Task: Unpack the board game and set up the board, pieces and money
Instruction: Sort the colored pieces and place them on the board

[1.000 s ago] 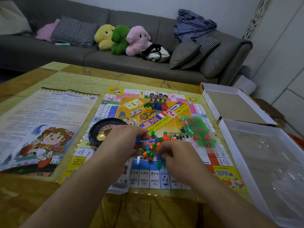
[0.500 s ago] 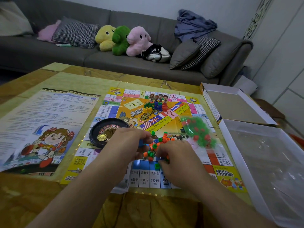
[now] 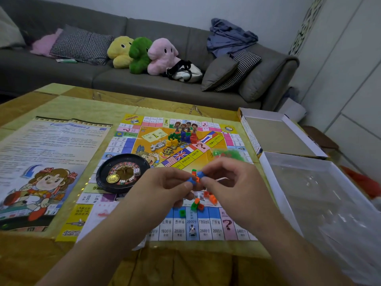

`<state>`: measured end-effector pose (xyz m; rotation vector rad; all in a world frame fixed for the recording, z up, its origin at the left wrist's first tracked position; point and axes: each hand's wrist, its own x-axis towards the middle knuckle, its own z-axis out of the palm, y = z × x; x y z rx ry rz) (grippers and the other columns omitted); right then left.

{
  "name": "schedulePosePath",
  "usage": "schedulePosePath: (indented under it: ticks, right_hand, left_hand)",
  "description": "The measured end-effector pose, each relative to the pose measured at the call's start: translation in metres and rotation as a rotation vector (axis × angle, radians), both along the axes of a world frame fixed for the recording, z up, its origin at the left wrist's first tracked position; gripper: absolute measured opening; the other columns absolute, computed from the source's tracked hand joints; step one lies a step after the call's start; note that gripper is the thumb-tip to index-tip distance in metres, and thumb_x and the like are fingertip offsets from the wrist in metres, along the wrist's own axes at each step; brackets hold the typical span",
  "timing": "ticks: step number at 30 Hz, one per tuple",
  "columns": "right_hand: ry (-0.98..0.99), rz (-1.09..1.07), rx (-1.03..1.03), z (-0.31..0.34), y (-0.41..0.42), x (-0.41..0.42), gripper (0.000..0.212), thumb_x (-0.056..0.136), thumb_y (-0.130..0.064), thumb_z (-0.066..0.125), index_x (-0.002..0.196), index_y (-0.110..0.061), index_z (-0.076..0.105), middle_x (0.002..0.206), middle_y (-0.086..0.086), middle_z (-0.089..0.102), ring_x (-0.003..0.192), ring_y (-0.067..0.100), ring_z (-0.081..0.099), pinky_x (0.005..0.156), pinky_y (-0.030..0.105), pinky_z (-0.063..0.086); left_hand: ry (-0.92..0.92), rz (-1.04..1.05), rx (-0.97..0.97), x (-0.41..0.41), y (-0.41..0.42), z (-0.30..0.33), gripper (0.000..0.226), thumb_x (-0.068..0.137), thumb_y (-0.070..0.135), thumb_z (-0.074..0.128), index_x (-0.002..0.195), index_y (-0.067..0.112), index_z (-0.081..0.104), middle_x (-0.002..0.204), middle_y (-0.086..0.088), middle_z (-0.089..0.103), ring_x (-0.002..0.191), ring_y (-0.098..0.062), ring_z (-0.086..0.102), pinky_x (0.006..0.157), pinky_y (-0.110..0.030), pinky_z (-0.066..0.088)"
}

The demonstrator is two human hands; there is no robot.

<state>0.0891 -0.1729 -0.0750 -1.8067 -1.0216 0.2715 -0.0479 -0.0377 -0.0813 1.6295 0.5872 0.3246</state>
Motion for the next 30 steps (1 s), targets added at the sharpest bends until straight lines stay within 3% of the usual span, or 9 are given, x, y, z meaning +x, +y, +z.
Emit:
schedulePosePath:
  ticks: [4, 15, 26, 30]
  right_hand:
    - [-0.015, -0.012, 0.002, 0.002, -0.006, -0.002, 0.020, 0.086, -0.001, 0.082, 0.088, -0.021, 0.077, 0.085, -0.008, 0.076, 0.082, 0.009, 0.076, 0.076, 0.033, 0.064]
    - [-0.076, -0.008, -0.003, 0.004, -0.013, -0.003, 0.020, 0.080, -0.003, 0.087, 0.082, -0.022, 0.079, 0.084, -0.014, 0.072, 0.080, 0.010, 0.072, 0.072, 0.030, 0.062]
    - [-0.154, -0.046, 0.017, 0.003, -0.012, -0.007, 0.024, 0.082, 0.002, 0.084, 0.080, -0.021, 0.080, 0.081, -0.015, 0.072, 0.083, 0.007, 0.070, 0.072, 0.023, 0.059]
    - [-0.183, -0.059, 0.061, -0.001, -0.011, -0.010, 0.025, 0.081, 0.004, 0.083, 0.080, -0.020, 0.080, 0.082, -0.015, 0.071, 0.085, 0.008, 0.070, 0.070, 0.018, 0.057]
  left_hand:
    - [-0.062, 0.001, -0.032, -0.001, -0.009, -0.001, 0.018, 0.098, 0.007, 0.066, 0.110, 0.014, 0.077, 0.091, -0.005, 0.081, 0.080, -0.016, 0.075, 0.073, -0.026, 0.058]
    - [-0.147, 0.126, 0.094, 0.000, -0.025, -0.005, 0.018, 0.094, 0.006, 0.071, 0.104, 0.019, 0.078, 0.078, -0.002, 0.080, 0.072, -0.016, 0.077, 0.071, -0.027, 0.060]
    - [-0.168, 0.213, 0.449, -0.001, -0.043, -0.004, 0.028, 0.090, 0.009, 0.077, 0.114, 0.024, 0.079, 0.088, 0.019, 0.076, 0.075, 0.007, 0.071, 0.071, -0.009, 0.055]
    - [-0.193, 0.237, 0.410, 0.000, -0.043, -0.006, 0.028, 0.088, 0.006, 0.078, 0.110, 0.022, 0.080, 0.082, 0.019, 0.077, 0.072, 0.004, 0.073, 0.068, -0.010, 0.057]
